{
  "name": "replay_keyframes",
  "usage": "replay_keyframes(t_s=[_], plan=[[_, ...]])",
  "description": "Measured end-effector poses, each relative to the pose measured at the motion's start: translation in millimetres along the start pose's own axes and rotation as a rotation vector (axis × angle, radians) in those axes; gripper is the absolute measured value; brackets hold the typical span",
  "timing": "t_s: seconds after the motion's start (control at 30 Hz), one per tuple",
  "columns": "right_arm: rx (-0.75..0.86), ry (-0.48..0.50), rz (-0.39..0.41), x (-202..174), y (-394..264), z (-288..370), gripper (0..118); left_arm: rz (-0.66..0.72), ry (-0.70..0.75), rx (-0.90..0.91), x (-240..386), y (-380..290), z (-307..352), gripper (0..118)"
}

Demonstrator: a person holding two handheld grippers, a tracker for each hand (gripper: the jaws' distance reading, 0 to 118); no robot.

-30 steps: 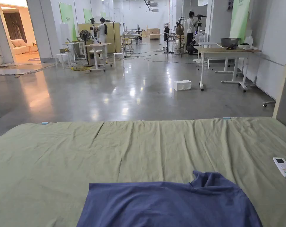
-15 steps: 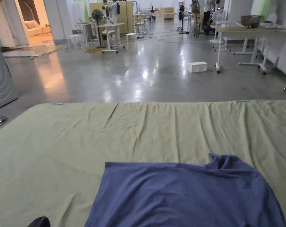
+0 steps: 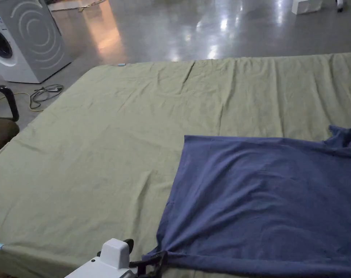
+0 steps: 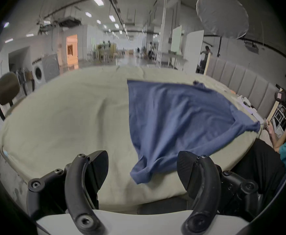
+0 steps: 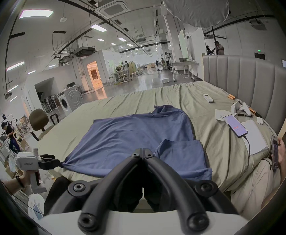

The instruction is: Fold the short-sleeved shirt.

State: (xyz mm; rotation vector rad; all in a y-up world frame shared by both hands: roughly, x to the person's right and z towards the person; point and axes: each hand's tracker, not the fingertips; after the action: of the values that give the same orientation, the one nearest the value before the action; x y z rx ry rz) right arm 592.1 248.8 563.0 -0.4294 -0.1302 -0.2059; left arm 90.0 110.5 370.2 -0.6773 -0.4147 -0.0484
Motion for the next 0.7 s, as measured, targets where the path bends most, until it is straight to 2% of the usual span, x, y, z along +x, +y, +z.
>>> replay_keyframes(t_s=[0.07, 0.23, 0.4, 0.53, 0.63, 0.67, 0.7], plan=[[-0.007, -0.004, 0.005, -0.3, -0.3, 1.3, 0, -0.001, 0.009, -0.039, -1.5, -2.5, -9.4, 79], [-0.013, -0.024, -0.003, 2.8, -1.9, 4.7, 0, -0.013, -0.024, -0.067, 1.2, -10.0, -17.1, 40], [-0.018, -0.035, -0.028, 7.5, -4.2, 5.5, 0, -0.015, -0.033, -0.100, 2.1, -4.4, -22.0, 27], [-0.017, -0.051, -0.029, 15.0, -5.7, 7.2, 0, -0.091, -0.007, -0.172, 11.5, 1.2, -30.5, 25], [-0.011, -0.116, -0.029, 30.3, -6.0, 8.4, 0, -0.095, 0.009, -0.204, 17.6, 5.6, -35.4, 24], [-0.012, -0.139, -0.037, 37.9, -6.4, 8.3, 6, -0.105, 0.015, -0.212, 19.3, 5.8, -36.0, 24], [-0.012, -0.166, -0.041, 46.3, -7.6, 7.5, 29, -0.112, 0.021, -0.216, 20.9, 5.6, -36.6, 23]])
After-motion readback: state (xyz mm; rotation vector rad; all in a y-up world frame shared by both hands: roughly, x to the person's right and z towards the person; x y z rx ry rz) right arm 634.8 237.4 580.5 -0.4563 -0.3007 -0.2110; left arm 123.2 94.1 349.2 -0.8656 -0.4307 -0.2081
